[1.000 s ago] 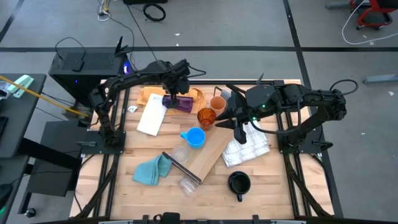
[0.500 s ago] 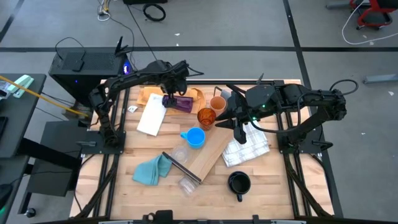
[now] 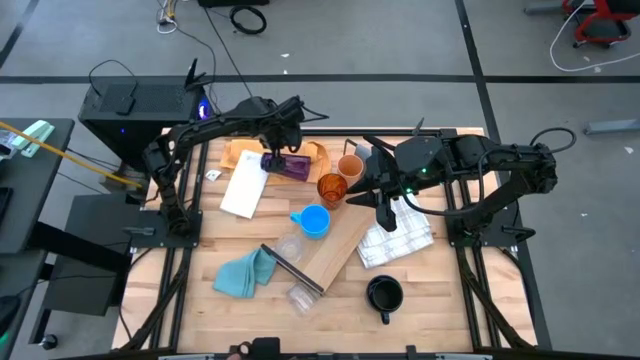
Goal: Stack small to large cups/mugs on shelf
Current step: Put the violet glass on the shelf
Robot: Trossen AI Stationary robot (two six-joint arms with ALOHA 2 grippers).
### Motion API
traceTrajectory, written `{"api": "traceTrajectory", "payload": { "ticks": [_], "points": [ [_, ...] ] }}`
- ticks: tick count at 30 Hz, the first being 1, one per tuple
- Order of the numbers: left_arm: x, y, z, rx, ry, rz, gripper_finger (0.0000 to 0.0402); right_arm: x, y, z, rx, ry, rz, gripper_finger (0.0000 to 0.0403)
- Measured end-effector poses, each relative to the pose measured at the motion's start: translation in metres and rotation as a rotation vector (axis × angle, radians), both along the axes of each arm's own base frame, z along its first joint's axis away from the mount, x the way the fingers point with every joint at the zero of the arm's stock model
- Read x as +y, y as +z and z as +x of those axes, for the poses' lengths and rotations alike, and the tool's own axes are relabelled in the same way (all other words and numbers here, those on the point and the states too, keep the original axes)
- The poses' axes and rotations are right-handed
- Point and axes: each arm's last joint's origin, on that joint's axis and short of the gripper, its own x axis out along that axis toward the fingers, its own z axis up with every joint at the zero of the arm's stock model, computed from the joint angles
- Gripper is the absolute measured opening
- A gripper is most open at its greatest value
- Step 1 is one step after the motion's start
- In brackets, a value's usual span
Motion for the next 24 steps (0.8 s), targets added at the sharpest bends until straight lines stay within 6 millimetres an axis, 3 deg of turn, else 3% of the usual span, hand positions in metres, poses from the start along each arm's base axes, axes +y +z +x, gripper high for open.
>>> {"api": "traceTrajectory", "payload": {
  "ticks": [13,24],
  "points": [
    [-0.001,0.000,-0.002,0.017,-0.033,-0.028,0.0379,0.000,0.000,0.000,0.000,0.000,-0.001,0.0111],
    [0.020,-0.011,-0.016,0.052,0.051,-0.103,0.0378,0.000,0.000,0.000,0.001,0.000,0.000,0.0111]
  ]
}}
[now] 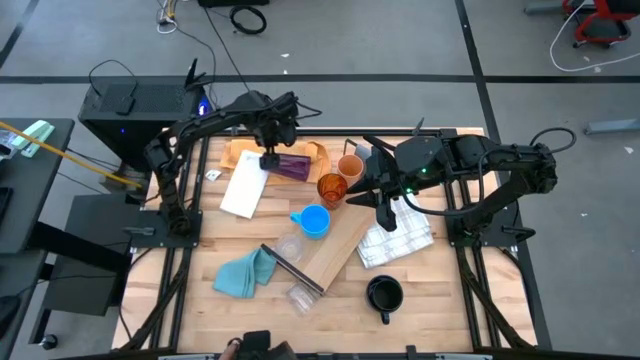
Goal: Stack small to large cups/mugs on shelf
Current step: Put the violet glass on the shelf
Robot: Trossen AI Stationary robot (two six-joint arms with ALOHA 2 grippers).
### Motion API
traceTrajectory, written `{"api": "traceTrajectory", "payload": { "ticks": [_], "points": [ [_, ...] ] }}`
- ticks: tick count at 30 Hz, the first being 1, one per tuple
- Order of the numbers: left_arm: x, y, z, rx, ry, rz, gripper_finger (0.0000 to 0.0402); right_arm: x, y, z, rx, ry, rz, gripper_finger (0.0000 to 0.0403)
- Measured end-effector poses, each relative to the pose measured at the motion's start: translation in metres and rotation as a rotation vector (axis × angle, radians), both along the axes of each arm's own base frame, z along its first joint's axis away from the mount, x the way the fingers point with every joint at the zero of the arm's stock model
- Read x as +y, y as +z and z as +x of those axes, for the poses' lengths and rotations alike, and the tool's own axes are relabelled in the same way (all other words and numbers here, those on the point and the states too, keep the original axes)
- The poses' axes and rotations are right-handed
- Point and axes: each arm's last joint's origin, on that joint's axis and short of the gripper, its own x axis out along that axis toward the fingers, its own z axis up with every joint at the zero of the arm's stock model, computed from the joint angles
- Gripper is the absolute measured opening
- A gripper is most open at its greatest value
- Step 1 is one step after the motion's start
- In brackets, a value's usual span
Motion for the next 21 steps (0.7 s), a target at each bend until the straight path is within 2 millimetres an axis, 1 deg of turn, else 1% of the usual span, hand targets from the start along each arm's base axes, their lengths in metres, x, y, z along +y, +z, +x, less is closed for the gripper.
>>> {"api": "traceTrajectory", "payload": {
  "ticks": [2,5,7,10,15,21],
  "points": [
    [0.000,-0.003,0.001,-0.001,-0.005,-0.018,0.0378,0.000,0.000,0.000,0.001,0.000,0.000,0.0111],
    [-0.001,-0.004,0.003,-0.028,-0.051,-0.038,0.0378,0.000,0.000,0.000,0.001,0.000,0.000,0.0111],
    [-0.003,-0.008,0.006,-0.049,-0.084,-0.038,0.0378,0.000,0.000,0.000,0.002,0.000,0.000,0.0111],
    [-0.007,-0.021,0.006,-0.031,-0.098,-0.055,0.0378,0.000,0.000,0.000,0.005,0.000,0.000,0.0111],
    [-0.015,-0.050,0.000,0.033,-0.130,-0.081,0.0378,0.000,-0.001,0.000,0.006,-0.001,0.002,0.0111],
    [-0.014,-0.057,0.002,-0.005,-0.133,-0.030,0.0378,0.000,-0.001,0.000,0.008,-0.002,0.002,0.0111]
  ]
}}
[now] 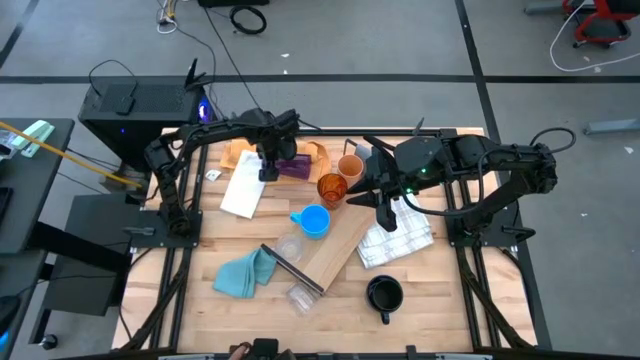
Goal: Stack small to large cups/mugs on shelf
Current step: Put the violet glass on the shelf
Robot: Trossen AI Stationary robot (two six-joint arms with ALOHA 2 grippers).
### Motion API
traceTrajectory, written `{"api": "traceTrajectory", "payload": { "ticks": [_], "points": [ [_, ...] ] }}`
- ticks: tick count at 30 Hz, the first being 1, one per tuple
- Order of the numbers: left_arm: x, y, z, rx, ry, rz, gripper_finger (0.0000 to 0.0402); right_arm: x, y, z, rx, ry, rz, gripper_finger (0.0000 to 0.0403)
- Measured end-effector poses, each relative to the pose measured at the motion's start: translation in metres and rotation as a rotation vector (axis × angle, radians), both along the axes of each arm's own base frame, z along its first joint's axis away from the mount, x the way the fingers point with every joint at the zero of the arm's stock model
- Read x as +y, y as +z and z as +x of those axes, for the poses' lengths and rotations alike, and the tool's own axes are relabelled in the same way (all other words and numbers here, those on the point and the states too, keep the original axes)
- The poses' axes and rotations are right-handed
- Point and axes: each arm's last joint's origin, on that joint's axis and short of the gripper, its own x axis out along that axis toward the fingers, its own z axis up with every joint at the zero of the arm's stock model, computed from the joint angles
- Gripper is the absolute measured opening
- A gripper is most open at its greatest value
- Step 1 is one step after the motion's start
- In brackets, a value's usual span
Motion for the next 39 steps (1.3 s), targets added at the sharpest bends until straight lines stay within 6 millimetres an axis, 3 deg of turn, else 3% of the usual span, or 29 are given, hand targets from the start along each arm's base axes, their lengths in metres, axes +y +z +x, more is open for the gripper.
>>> {"api": "traceTrajectory", "payload": {
  "ticks": [17,28,39],
  "points": [
    [0.008,-0.005,0.006,-0.069,0.011,0.030,0.0377,0.000,0.000,0.000,0.001,-0.013,0.020,0.0111],
    [0.012,-0.017,0.009,-0.064,0.051,-0.034,0.0297,0.000,0.000,0.000,0.000,-0.014,0.023,0.0111],
    [0.013,-0.025,0.010,-0.050,0.060,-0.046,0.0302,0.000,0.000,0.000,0.001,-0.017,0.027,0.0111]
  ]
}}
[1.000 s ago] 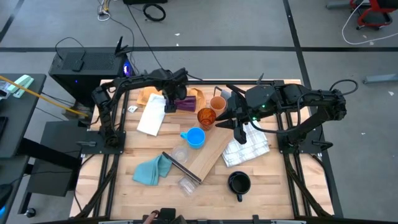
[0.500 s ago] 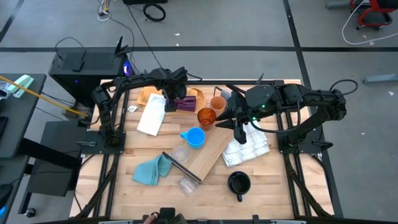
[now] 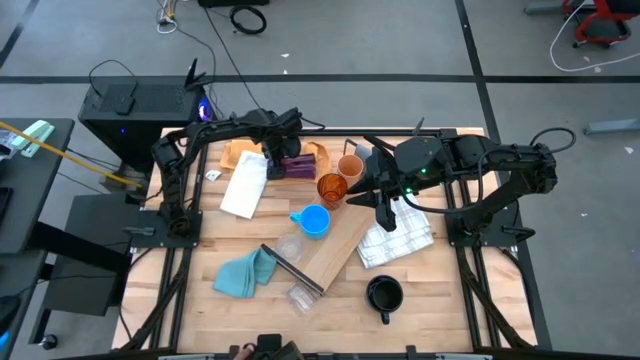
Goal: Stack small to large cups/mugs on shelf
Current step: Put the violet glass on the shelf
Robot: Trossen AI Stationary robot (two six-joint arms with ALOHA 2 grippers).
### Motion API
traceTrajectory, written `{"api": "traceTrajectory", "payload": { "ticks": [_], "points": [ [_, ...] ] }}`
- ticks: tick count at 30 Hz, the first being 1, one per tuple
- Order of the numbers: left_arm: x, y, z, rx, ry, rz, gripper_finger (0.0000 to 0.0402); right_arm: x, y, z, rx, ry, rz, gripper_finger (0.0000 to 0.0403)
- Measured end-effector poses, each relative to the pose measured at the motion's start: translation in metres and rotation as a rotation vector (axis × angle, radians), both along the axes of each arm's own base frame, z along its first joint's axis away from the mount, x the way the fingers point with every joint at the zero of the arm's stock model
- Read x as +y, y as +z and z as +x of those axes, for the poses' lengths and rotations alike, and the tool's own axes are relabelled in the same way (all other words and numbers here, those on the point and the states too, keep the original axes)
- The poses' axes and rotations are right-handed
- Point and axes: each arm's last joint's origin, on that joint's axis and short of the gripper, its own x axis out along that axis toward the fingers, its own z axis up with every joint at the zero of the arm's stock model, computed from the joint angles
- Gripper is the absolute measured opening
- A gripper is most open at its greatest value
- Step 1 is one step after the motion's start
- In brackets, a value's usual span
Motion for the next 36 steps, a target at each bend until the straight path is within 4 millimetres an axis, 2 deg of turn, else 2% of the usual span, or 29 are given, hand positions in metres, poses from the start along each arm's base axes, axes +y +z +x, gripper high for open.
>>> {"api": "traceTrajectory", "payload": {
  "ticks": [8,14,22,25,27,29,36],
  "points": [
    [-0.0008,0.0014,-0.0011,0.005,-0.010,-0.003,0.0224,-0.0001,0.0000,0.0000,-0.001,0.000,-0.008,0.0105],
    [-0.0007,0.0017,-0.0014,0.008,-0.018,0.000,0.0195,-0.0003,0.0000,0.0000,-0.001,-0.005,-0.013,0.0105],
    [-0.0017,0.0033,-0.0025,0.011,-0.022,-0.007,0.0121,-0.0006,0.0000,0.0000,-0.002,-0.014,-0.019,0.0103],
    [-0.0018,0.0036,-0.0027,0.011,-0.018,-0.008,0.0110,-0.0007,0.0000,0.0000,-0.002,-0.014,-0.019,0.0103],
    [-0.0018,0.0036,-0.0027,0.011,-0.018,-0.009,0.0122,-0.0006,0.0000,0.0000,-0.002,-0.014,-0.019,0.0103],
    [-0.0019,0.0037,-0.0024,0.007,-0.009,-0.012,0.0152,-0.0006,0.0000,0.0000,-0.002,-0.014,-0.019,0.0103],
    [0.0067,-0.0020,-0.0071,0.000,0.086,-0.035,0.0312,-0.0006,0.0000,0.0000,-0.002,-0.014,-0.019,0.0103]
  ]
}}
